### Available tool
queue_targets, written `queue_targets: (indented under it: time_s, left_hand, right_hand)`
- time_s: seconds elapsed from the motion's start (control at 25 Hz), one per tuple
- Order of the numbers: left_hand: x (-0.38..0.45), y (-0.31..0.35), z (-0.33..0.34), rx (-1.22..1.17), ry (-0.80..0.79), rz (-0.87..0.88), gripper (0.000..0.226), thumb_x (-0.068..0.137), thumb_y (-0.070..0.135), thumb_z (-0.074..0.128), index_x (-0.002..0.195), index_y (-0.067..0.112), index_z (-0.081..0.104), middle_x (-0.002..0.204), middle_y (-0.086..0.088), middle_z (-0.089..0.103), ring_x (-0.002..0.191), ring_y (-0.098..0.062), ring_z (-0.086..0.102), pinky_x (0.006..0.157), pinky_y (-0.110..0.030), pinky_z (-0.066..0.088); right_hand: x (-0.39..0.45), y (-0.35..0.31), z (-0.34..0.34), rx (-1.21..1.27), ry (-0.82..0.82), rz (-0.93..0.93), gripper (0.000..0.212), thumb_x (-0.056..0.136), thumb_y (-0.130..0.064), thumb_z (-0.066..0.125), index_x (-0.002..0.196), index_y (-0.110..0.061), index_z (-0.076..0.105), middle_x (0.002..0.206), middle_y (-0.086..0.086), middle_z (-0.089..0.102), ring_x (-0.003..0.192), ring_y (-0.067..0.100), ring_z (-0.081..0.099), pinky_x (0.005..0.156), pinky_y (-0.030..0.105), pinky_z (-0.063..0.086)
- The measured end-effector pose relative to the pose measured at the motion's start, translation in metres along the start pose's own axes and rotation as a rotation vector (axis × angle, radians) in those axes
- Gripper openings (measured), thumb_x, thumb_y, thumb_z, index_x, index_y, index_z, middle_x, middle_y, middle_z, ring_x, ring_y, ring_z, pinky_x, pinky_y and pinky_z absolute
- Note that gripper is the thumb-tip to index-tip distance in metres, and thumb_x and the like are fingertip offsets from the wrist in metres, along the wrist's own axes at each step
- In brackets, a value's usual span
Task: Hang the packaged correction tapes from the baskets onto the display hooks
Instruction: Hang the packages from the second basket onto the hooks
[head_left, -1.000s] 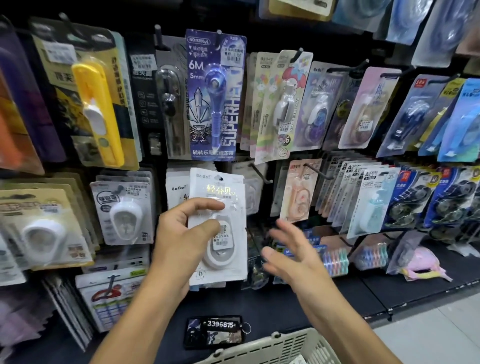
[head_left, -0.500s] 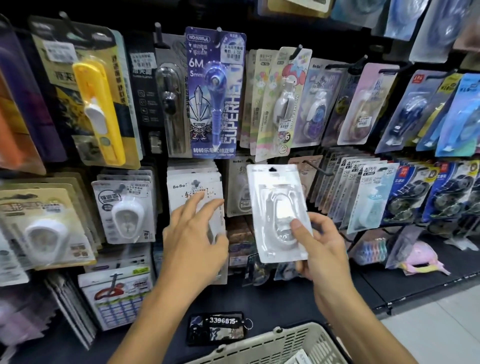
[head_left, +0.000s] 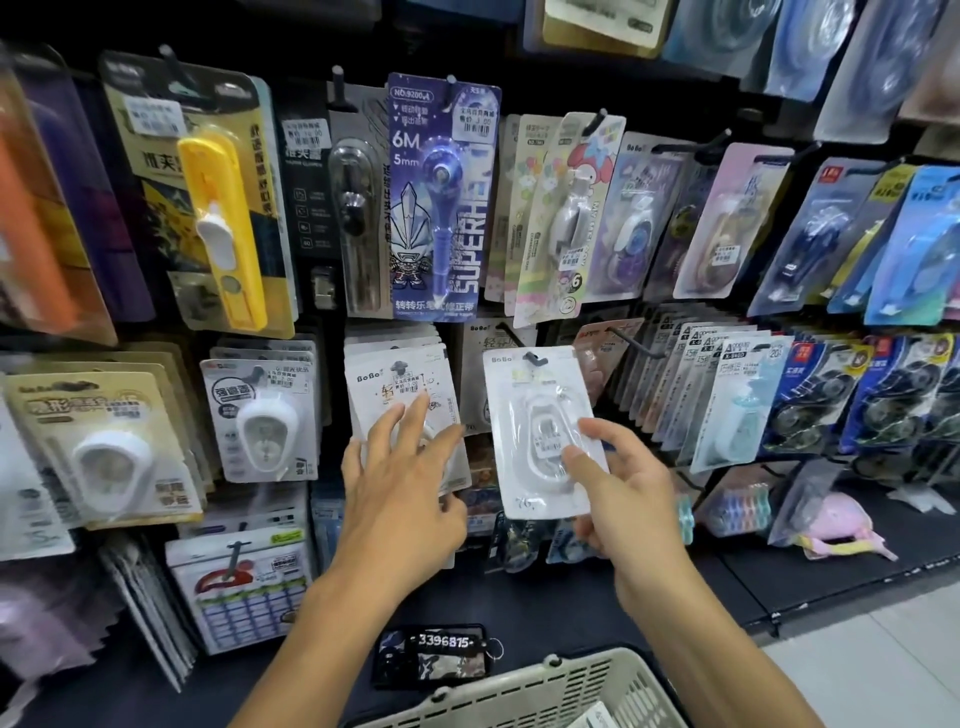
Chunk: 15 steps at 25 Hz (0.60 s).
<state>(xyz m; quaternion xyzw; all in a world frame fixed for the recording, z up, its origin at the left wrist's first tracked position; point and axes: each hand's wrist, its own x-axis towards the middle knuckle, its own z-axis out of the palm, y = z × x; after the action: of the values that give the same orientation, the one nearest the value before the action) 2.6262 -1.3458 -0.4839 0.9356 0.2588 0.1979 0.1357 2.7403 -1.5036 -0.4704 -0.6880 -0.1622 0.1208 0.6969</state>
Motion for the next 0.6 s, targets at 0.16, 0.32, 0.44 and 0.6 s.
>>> queue_targets:
  time_s: [0.16, 0.32, 0.44, 0.6]
  left_hand:
    - [-0.004, -0.004, 0.009, 0.071, 0.012, 0.018, 0.067, 0.092, 0.032, 0.058, 0.155, 0.037, 0.034, 0.171, 0.007, -0.016, 0.156, -0.017, -0.018, 0.127, -0.055, -0.003]
    - [-0.023, 0.002, 0.033, 0.216, 0.125, 0.119, 0.074, 0.094, 0.027, 0.056, 0.161, 0.024, 0.026, 0.173, -0.007, -0.004, 0.159, -0.032, -0.011, 0.123, -0.059, -0.009]
    - [-0.047, 0.000, 0.075, 0.233, -0.218, 0.204, 0.069, 0.094, 0.028, 0.057, 0.157, 0.023, 0.030, 0.168, -0.010, 0.018, 0.153, -0.035, 0.018, 0.122, -0.053, 0.016]
    - [-0.114, -0.044, 0.160, 0.214, -0.880, 0.179, 0.057, 0.093, 0.021, 0.061, 0.148, 0.021, 0.047, 0.148, -0.008, 0.050, 0.133, -0.032, 0.047, 0.106, -0.045, 0.044]
  right_hand:
    - [0.048, -0.008, 0.025, -0.044, -0.023, 0.072, 0.038, 0.098, -0.015, 0.063, 0.133, -0.031, 0.059, 0.135, 0.002, 0.058, 0.049, 0.010, 0.061, 0.043, 0.022, 0.048]
    - [0.062, 0.004, 0.029, -0.031, -0.204, 0.225, 0.058, 0.096, -0.007, 0.064, 0.148, -0.028, 0.046, 0.145, -0.001, 0.048, 0.108, 0.023, 0.065, 0.075, 0.034, 0.061]
    - [0.034, 0.059, 0.011, -0.071, -0.197, 0.309, 0.030, 0.098, -0.009, 0.061, 0.126, -0.021, 0.060, 0.130, 0.003, 0.063, 0.093, 0.021, 0.072, 0.071, 0.033, 0.063]
    - [-0.042, 0.193, -0.037, -0.227, -0.174, 0.702, 0.016, 0.097, -0.005, 0.059, 0.110, -0.009, 0.068, 0.095, 0.010, 0.073, 0.064, 0.025, 0.069, 0.059, 0.031, 0.056]
